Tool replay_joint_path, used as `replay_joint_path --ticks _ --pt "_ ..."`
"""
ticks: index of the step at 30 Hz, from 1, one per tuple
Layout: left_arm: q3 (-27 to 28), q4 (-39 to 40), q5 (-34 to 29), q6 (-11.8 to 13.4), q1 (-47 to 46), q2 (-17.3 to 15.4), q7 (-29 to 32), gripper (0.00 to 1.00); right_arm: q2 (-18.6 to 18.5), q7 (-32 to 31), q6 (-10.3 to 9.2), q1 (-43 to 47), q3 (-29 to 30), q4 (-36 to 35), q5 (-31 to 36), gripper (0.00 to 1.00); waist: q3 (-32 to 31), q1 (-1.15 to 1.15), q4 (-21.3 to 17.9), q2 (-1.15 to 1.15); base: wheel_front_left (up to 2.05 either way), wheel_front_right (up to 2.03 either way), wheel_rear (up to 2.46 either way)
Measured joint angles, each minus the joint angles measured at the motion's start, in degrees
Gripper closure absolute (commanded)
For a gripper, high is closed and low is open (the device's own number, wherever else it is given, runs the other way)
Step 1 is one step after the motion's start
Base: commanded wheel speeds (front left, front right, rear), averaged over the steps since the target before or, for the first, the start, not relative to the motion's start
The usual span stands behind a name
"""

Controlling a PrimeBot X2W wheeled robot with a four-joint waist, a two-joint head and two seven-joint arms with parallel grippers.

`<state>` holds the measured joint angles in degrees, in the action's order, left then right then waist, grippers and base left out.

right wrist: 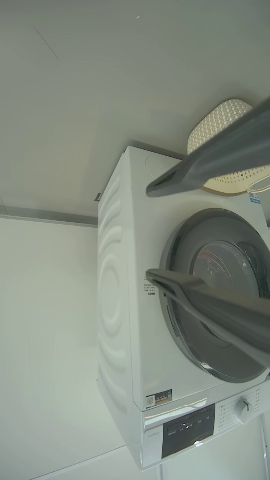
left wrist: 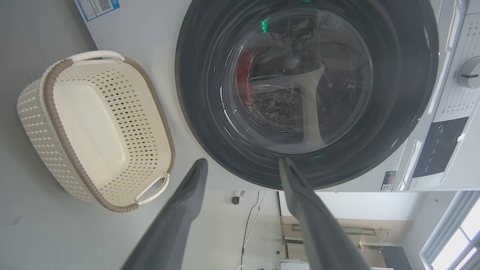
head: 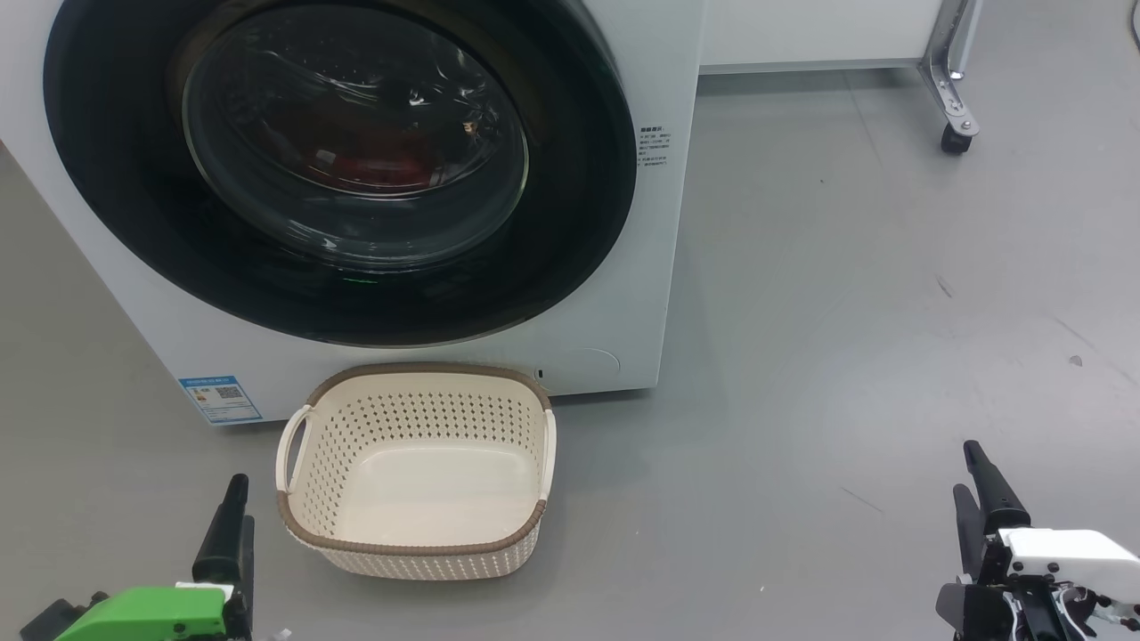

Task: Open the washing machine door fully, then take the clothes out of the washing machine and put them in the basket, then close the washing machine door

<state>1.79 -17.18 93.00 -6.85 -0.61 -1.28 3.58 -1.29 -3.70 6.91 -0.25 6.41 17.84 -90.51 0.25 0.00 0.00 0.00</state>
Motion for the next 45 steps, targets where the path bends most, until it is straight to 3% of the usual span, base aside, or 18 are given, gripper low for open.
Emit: replay_joint_path --ticks 9,20,45 --pt "-1.6 1.1 -3.8 0.0 -0.3 -0.2 -2.3 0.00 -1.2 2.2 0.00 0.0 -1.3 -0.4 4.4 0.00 0.0 0.00 0.0 0.00 0.00 0.00 0.00" --pt "-4.2 1.9 -15.1 0.0 -1.3 -2.6 -4.7 0.00 -4.8 4.7 -0.62 -0.2 -4.1 -0.9 17.2 0.00 0.1 0.00 0.1 0.00 0.00 0.00 0.00" --pt "-11.1 3.3 -43.1 4.7 -2.1 -4.4 -9.4 0.00 -7.3 9.5 -5.64 -0.5 -12.5 -2.4 42.7 0.00 0.3 0.00 0.1 0.00 0.00 0.00 0.00"
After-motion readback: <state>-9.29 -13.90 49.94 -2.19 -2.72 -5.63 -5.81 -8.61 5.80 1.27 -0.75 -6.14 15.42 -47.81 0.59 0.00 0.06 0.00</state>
